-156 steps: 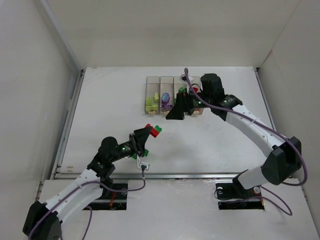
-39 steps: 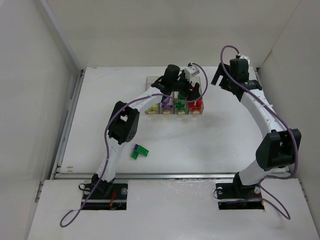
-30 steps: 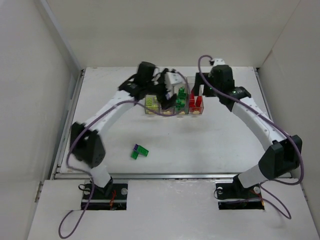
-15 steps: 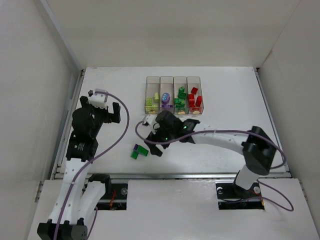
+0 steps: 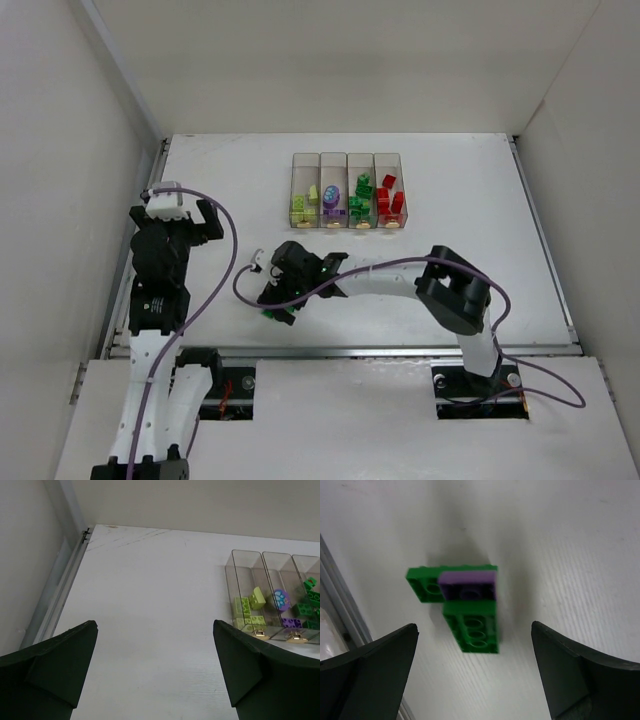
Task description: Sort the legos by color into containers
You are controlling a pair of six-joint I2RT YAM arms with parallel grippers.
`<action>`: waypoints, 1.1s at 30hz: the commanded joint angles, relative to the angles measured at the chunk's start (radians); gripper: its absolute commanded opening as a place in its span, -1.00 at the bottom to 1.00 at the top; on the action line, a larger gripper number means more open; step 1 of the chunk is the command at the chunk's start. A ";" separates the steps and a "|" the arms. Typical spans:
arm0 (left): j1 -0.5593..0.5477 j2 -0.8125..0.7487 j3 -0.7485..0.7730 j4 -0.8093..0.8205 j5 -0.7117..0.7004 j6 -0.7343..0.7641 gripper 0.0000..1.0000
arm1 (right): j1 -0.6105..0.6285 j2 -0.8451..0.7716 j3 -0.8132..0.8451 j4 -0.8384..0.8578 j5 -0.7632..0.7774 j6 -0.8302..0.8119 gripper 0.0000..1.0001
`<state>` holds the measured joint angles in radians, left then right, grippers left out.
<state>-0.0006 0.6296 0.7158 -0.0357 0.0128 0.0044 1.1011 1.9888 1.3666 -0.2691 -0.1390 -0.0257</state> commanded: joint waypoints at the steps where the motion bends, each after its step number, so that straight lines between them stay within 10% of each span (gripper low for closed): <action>1: 0.031 -0.036 -0.013 0.051 0.007 -0.063 1.00 | 0.025 0.030 0.068 0.073 0.029 0.016 1.00; 8: 0.053 -0.054 -0.033 0.030 0.007 -0.063 1.00 | 0.025 0.065 0.107 0.084 0.107 0.044 0.65; 16: 0.053 -0.054 -0.042 0.020 0.052 -0.032 1.00 | 0.025 0.074 0.152 0.074 0.075 0.044 -0.96; 29: 0.041 0.109 0.037 0.031 0.683 0.337 0.69 | -0.337 -0.120 0.264 -0.082 -0.217 0.299 -1.00; 33: -0.044 0.251 0.086 -0.041 0.658 0.547 0.76 | -0.386 -0.143 0.302 -0.169 -0.218 0.299 -1.00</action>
<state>0.0044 0.8135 0.7509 -0.0425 0.5587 0.3420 0.6846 1.9083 1.6157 -0.3691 -0.2890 0.2352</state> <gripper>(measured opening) 0.871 0.430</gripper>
